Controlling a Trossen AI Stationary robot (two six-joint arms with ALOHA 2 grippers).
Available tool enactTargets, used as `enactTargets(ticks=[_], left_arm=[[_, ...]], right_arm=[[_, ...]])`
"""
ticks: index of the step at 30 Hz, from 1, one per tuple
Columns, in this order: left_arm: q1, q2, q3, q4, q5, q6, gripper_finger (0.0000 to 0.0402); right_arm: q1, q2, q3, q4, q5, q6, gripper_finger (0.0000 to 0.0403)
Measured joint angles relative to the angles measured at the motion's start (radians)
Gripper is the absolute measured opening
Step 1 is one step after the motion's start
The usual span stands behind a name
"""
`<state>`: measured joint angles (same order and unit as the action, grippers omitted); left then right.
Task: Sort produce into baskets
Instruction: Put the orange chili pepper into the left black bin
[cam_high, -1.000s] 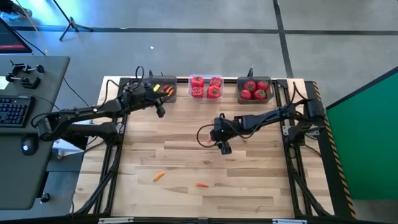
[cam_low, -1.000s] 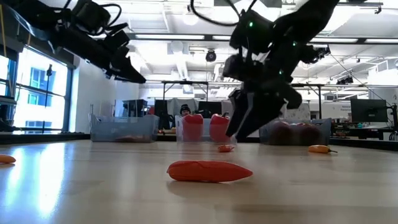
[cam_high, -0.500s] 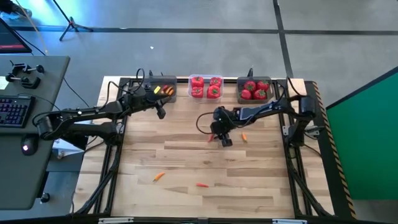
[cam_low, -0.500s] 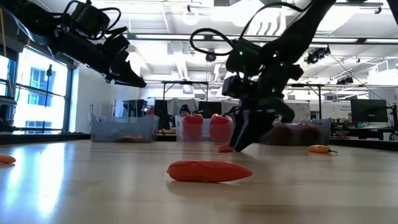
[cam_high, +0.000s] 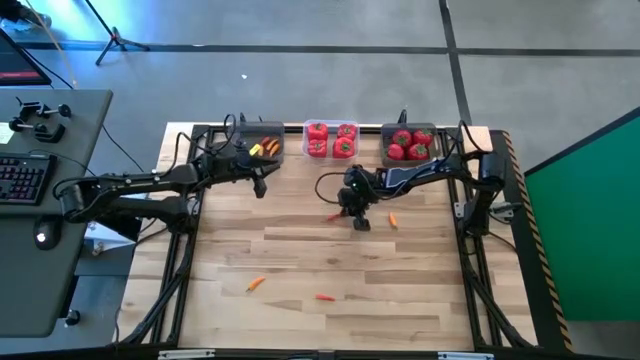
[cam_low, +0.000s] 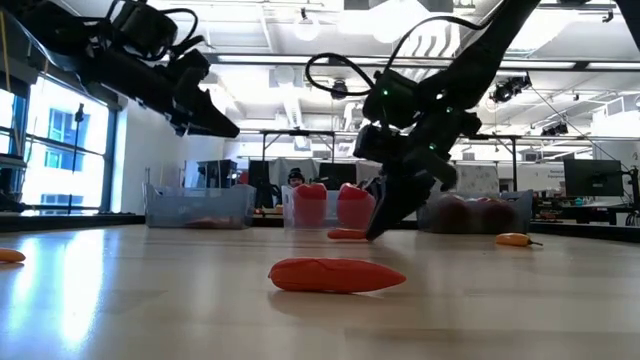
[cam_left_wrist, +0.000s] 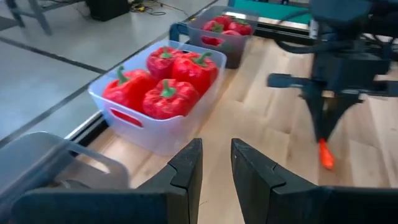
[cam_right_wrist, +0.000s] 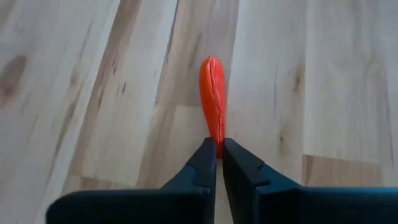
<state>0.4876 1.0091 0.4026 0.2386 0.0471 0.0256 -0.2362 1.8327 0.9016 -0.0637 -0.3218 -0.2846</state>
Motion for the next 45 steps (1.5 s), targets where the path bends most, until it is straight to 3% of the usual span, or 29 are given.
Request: enactTargets(ticks=[6,13,17,22,29,45], left_arm=[[-0.063,0.058,0.0,0.004,0.0,-0.029,0.0077],[-0.14,0.233,0.0,0.147,0.046,-0.032,0.013],[-0.17,0.33,0.007,0.274,0.051,0.017,0.0164],[-0.199,0.422,0.078,0.29,0.048,0.063,0.0183],[-0.233,0.512,0.173,0.284,0.037,0.065,0.0165],[-0.238,0.511,0.183,0.209,0.037,0.1,0.0079]], right_arm=[[-0.023,0.002,-0.001,0.189,-0.021,0.086,0.0002],[-0.053,0.001,-0.001,0.47,-0.01,0.13,0.0002],[-0.074,0.001,0.0,0.51,-0.009,0.136,0.0001],[-0.08,0.001,0.0,0.511,-0.009,0.111,0.0001],[-0.08,0.0,0.0,0.508,-0.01,0.086,0.0001],[-0.085,0.0,0.0,0.5,0.0,0.071,0.0]])
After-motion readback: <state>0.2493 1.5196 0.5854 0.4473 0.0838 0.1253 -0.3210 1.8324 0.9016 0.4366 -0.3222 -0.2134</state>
